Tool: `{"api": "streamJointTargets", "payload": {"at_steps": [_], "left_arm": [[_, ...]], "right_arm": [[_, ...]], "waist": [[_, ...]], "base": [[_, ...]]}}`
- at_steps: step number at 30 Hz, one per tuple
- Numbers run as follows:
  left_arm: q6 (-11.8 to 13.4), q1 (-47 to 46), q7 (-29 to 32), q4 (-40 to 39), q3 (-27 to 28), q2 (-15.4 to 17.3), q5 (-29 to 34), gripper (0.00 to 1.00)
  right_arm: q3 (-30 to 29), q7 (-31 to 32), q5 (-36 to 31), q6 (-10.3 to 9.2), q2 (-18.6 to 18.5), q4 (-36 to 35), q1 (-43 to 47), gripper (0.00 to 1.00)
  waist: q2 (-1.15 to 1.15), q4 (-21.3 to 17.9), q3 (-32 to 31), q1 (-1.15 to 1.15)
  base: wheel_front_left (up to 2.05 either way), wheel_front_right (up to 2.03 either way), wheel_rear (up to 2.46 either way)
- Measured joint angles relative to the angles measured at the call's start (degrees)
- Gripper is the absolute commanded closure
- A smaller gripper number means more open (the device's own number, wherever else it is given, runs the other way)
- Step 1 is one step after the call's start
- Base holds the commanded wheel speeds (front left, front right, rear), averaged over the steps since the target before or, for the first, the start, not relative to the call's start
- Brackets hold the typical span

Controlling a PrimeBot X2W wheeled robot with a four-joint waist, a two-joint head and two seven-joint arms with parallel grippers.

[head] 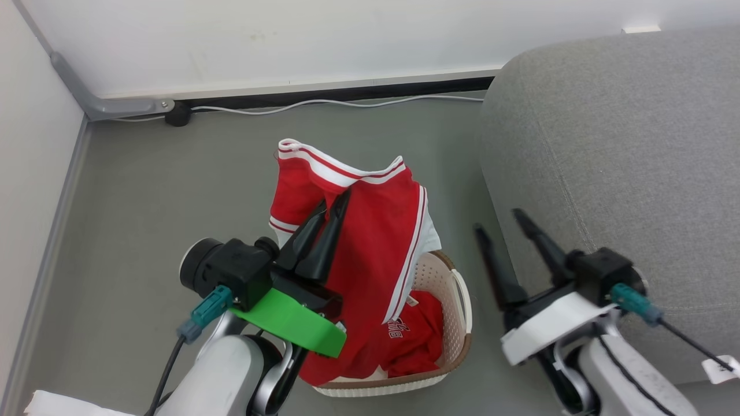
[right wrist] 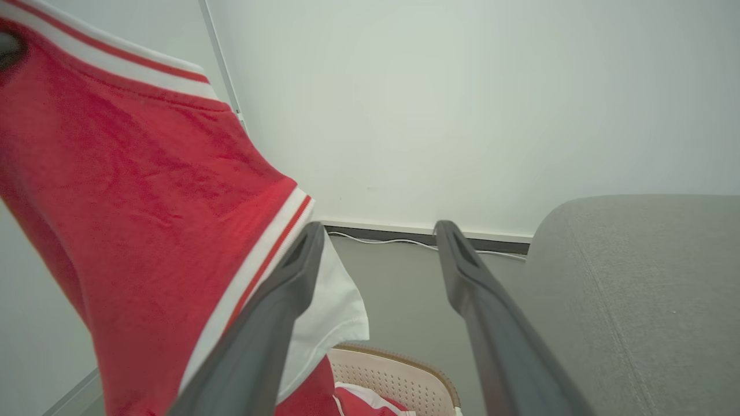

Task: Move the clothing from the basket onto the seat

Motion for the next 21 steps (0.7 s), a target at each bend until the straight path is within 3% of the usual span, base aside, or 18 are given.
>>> {"api": "streamJointTargets", "payload": {"at_steps": [10, 21], "left_arm": [[0.0, 0.0, 0.0, 0.0, -0.5, -0.2, 0.0, 1.00], [0.0, -0.1, 0.0, 0.0, -1.3, -0.4, 0.0, 1.00]], "right_arm": [[9.1, 1.4, -0.7, 5.24, 5.4, -1.0, -1.2, 0.00], [12.4, 2.5, -1.0, 6.45, 7.2, 2.7, -4.2, 0.00]], "waist": [[0.00, 0.8, 0.1, 0.00], [0.00, 1.5, 0.5, 0.00]], "base": [[0.00, 0.00, 0.00], [0.00, 0.00, 0.00]]}}
